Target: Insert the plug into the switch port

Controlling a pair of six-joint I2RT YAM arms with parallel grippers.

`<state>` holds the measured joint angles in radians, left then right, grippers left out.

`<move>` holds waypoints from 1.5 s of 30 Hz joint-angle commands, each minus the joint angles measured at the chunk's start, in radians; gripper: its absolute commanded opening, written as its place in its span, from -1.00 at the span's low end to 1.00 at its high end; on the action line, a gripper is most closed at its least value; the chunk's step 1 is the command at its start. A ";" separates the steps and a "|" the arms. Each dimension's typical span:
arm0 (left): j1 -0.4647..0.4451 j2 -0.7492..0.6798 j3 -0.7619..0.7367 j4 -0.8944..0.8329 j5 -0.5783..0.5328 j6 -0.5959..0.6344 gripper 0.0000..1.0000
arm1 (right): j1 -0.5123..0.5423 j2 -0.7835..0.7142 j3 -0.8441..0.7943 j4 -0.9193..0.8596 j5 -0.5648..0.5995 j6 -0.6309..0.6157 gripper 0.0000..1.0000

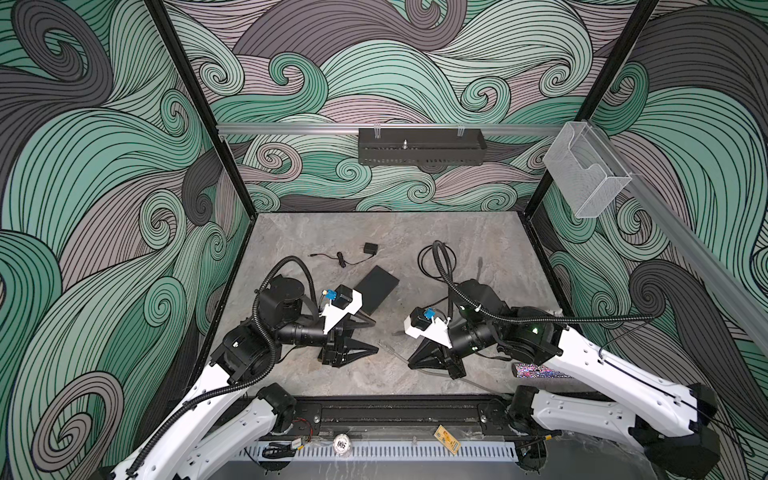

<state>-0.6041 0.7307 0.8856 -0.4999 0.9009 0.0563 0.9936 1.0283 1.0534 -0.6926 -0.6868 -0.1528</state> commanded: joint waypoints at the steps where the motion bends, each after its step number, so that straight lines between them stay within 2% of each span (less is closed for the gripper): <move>1: 0.004 0.028 0.057 0.012 0.037 -0.035 0.13 | -0.004 0.007 0.018 -0.001 -0.014 -0.006 -1.00; 9: 0.003 0.081 0.082 -0.039 0.094 -0.026 -0.22 | -0.004 0.021 0.034 -0.001 0.013 -0.019 -1.00; 17: 0.003 0.088 0.082 -0.058 0.106 -0.007 -0.29 | -0.004 0.000 0.036 0.000 0.056 -0.013 -1.00; 26: 0.002 0.100 0.088 -0.075 0.137 -0.004 -0.84 | -0.005 -0.004 0.039 0.000 0.071 -0.001 -1.00; 29: 0.003 0.095 0.087 -0.072 0.130 -0.014 -0.92 | -0.006 -0.004 0.043 0.000 0.099 0.003 -1.00; 30: 0.003 0.092 0.086 -0.069 0.118 -0.023 -0.97 | -0.006 -0.005 0.044 0.002 0.118 0.004 -0.86; 31: 0.002 0.090 0.085 -0.065 0.093 -0.038 -1.00 | -0.006 -0.007 0.046 0.006 0.148 0.009 -0.60; 34: 0.004 0.088 0.081 -0.053 -0.017 -0.095 -1.00 | -0.005 -0.014 0.064 0.007 0.277 0.019 -0.31; 36: 0.003 0.086 0.074 -0.030 -0.107 -0.164 -1.00 | -0.004 -0.022 0.077 0.015 0.374 0.025 -0.29; 39: 0.004 0.087 0.059 0.010 -0.297 -0.317 -1.00 | 0.034 -0.029 0.085 0.041 0.549 0.008 -0.25; 40: 0.005 0.090 0.053 0.024 -0.353 -0.376 -1.00 | 0.072 -0.020 0.089 0.049 0.631 -0.008 -0.23; 43: 0.004 0.102 0.047 0.050 -0.496 -0.566 -1.00 | 0.221 0.022 0.089 0.106 0.924 -0.053 0.01; 45: 0.004 0.115 0.057 0.061 -0.532 -0.667 -1.00 | 0.276 0.071 0.095 0.140 1.056 -0.069 0.01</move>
<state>-0.6041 0.8330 0.9321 -0.4911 0.5301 -0.3805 1.2041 1.0473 1.1275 -0.6216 0.0528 -0.1783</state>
